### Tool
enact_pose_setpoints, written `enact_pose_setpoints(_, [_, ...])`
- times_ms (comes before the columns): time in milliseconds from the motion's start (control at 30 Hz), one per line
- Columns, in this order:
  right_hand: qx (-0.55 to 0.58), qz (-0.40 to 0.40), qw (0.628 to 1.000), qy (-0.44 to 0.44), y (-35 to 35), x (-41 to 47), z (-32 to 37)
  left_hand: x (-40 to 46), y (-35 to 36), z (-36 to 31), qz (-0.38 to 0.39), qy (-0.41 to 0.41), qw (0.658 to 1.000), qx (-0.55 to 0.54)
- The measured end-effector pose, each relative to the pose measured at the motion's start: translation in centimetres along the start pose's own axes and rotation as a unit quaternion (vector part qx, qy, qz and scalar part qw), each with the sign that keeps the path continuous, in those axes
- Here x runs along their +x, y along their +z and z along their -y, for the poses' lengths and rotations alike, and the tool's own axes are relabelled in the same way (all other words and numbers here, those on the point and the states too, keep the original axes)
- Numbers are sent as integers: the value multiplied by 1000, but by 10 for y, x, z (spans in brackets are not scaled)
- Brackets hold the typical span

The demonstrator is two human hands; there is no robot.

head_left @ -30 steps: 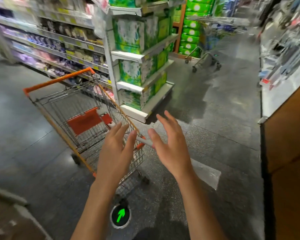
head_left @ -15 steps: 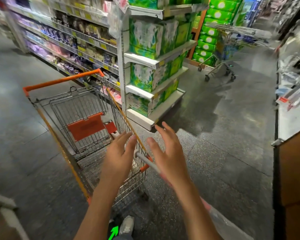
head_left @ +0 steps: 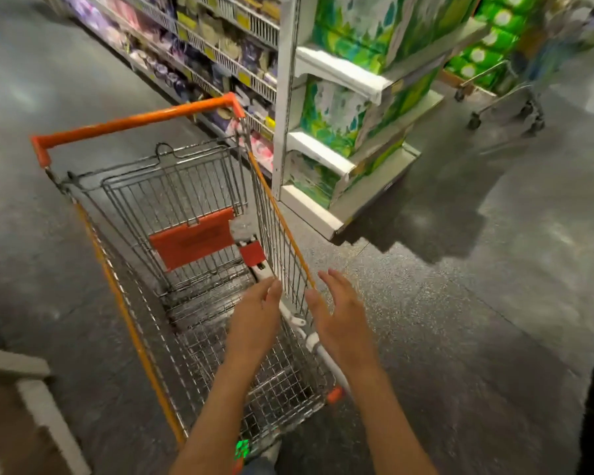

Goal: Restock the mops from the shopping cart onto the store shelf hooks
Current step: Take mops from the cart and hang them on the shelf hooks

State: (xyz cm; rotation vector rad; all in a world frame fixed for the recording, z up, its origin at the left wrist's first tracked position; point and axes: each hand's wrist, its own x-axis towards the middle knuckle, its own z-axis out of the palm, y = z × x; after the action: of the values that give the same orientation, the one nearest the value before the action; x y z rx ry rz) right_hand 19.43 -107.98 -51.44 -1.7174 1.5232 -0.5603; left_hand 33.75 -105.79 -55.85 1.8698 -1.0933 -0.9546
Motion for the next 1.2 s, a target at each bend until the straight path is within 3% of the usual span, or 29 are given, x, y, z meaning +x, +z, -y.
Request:
enact_pose_setpoints(267, [37,67,989,127,79,81,-60,84,49,83,49,-141,985,-87])
enact_pose_setpoints(433, [46,118,978,165,119,119,-96,116,80,126,80,-255,940,-213])
enact_pose_setpoints(567, [38,152,969,190,147,143,-118,139,102,157,78,-276,906,-312])
enact_pose_setpoints(700, [20,171,966,191,164,157,-130,157,122,183,76,-329,840,-424])
enact_pose_setpoints(933, [-50,175,965,187,181,166,-153,169,138,200,40,-381,768,-513])
enact_pose_setpoints(1200, [-64,160,971,169,174,154,-144,160,127,190,27,-387,747,-540])
